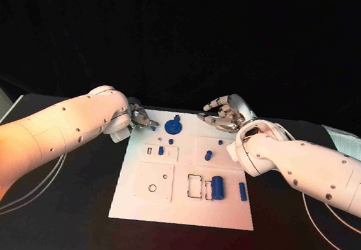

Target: Assemble the parts on the task board

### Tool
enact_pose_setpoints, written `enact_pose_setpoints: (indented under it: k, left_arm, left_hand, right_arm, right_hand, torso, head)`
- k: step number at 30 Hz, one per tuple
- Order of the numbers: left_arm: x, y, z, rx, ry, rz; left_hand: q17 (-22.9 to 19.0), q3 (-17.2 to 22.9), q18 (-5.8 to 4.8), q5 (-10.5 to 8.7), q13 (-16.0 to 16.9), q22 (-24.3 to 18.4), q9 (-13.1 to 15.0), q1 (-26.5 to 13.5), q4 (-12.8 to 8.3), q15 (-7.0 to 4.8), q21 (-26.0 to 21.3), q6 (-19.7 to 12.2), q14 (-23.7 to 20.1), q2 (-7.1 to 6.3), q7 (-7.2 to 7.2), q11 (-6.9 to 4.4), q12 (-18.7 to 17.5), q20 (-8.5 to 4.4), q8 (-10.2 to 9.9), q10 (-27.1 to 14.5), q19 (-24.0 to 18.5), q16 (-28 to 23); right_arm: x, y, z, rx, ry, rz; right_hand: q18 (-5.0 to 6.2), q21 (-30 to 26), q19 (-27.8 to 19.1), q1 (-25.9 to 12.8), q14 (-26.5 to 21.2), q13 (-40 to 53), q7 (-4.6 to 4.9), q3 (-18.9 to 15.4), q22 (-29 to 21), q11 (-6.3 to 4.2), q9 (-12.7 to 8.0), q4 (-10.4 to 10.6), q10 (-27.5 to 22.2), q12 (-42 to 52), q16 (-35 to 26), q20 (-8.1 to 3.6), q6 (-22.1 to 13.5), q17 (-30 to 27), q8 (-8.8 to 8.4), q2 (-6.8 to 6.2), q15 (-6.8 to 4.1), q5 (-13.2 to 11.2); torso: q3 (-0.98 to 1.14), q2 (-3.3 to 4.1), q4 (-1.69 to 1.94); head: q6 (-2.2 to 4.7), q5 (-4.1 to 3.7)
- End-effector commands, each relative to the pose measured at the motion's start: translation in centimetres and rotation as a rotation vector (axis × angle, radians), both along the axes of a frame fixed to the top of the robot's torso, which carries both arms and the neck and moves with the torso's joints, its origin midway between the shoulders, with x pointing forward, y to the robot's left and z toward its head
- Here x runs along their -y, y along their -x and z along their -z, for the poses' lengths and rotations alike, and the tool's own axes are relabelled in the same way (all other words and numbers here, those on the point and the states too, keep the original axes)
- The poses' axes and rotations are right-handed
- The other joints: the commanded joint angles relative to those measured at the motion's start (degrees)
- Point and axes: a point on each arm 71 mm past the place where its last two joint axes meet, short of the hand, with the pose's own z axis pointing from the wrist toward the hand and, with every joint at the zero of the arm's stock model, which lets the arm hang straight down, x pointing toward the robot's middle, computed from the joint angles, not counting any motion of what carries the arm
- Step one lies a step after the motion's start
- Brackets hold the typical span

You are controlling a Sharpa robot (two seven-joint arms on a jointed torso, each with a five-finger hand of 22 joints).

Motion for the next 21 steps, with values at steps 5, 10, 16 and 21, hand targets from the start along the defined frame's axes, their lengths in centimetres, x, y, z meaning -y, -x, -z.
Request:
enact_pose_setpoints:
  k: [5, 10, 16, 21]
  left_arm:
    - [0.22, 0.04, -0.05, -0.002, 0.031, 0.011]
    - [0.19, 0.13, -0.04, -0.014, 0.052, 0.010]
    - [0.03, 0.23, -0.03, -0.027, 0.076, 0.004]
    - [-0.34, 0.27, -0.17, -0.020, 0.094, -0.013]
  left_hand:
    - [15.09, 4.45, 0.20, -0.01, -0.55, 0.08, -0.33, 2.77, -0.26, 0.09, 0.01, 0.08, 6.07, -0.27, -0.13, -0.14, 0.39, 0.12, 0.33, -0.68, -0.08, 0.19]
    - [15.09, 13.48, 0.20, 0.12, -1.33, 0.20, 0.22, 5.05, -1.95, -0.13, 0.05, -0.30, 6.07, -1.98, -0.36, -0.41, 0.49, -0.11, 2.23, -0.85, -0.12, 0.19]
    - [15.09, 21.59, 0.17, 0.62, -1.91, 0.41, 2.64, 4.17, -6.05, -0.24, 0.14, -1.33, 6.07, -3.03, -0.41, -0.44, 0.57, -0.25, 5.90, -0.26, -0.07, 0.19]
    - [15.09, 25.59, 0.07, 3.74, -1.02, 0.97, 4.70, 1.13, -8.24, -0.41, 0.43, -1.62, 6.07, -4.12, -0.57, -0.68, 1.63, -0.37, 8.46, 1.17, 0.25, 0.19]
  right_arm:
    - [-0.13, -0.01, -0.08, 0.007, 0.009, -0.014]
    - [-0.06, -0.03, -0.06, 0.005, 0.011, -0.012]
    - [0.03, -0.05, -0.04, 0.004, 0.012, -0.011]
    - [0.16, -0.07, -0.03, 0.003, 0.013, -0.009]
  right_hand:
    - [0.19, -0.26, 3.53, -0.44, 5.70, 12.72, -0.09, -0.19, 10.37, 0.23, 0.05, -0.07, 3.10, -0.22, -0.21, 0.26, -0.44, 13.96, 0.36, 0.05, 0.12, 0.29]
    - [0.19, -0.26, 3.53, -0.44, 5.70, 12.72, -0.09, -0.19, 10.37, 0.23, 0.05, -0.07, 3.10, -0.22, -0.21, 0.26, -0.44, 13.96, 0.36, 0.05, 0.12, 0.29]
    - [0.19, -0.26, 3.53, -0.44, 5.70, 12.72, -0.09, -0.19, 10.37, 0.23, 0.05, -0.07, 3.10, -0.22, -0.21, 0.26, -0.44, 13.96, 0.36, 0.05, 0.12, 0.29]
    - [0.19, -0.26, 3.53, -0.44, 5.69, 12.76, -0.10, -0.18, 10.38, 0.22, 0.11, -0.09, 3.16, -0.17, -0.22, 0.25, -0.46, 13.94, 0.43, 0.06, 0.11, 0.33]
  torso:
    - [-0.04, -0.07, 0.01]
    - [-0.06, -0.09, 0.03]
    - [-0.06, -0.07, 0.08]
    - [-0.06, -0.14, 0.09]
  head:
    - [-0.07, -0.07]
    - [-0.09, -0.08]
    - [-0.01, -0.05]
    - [0.00, 0.07]
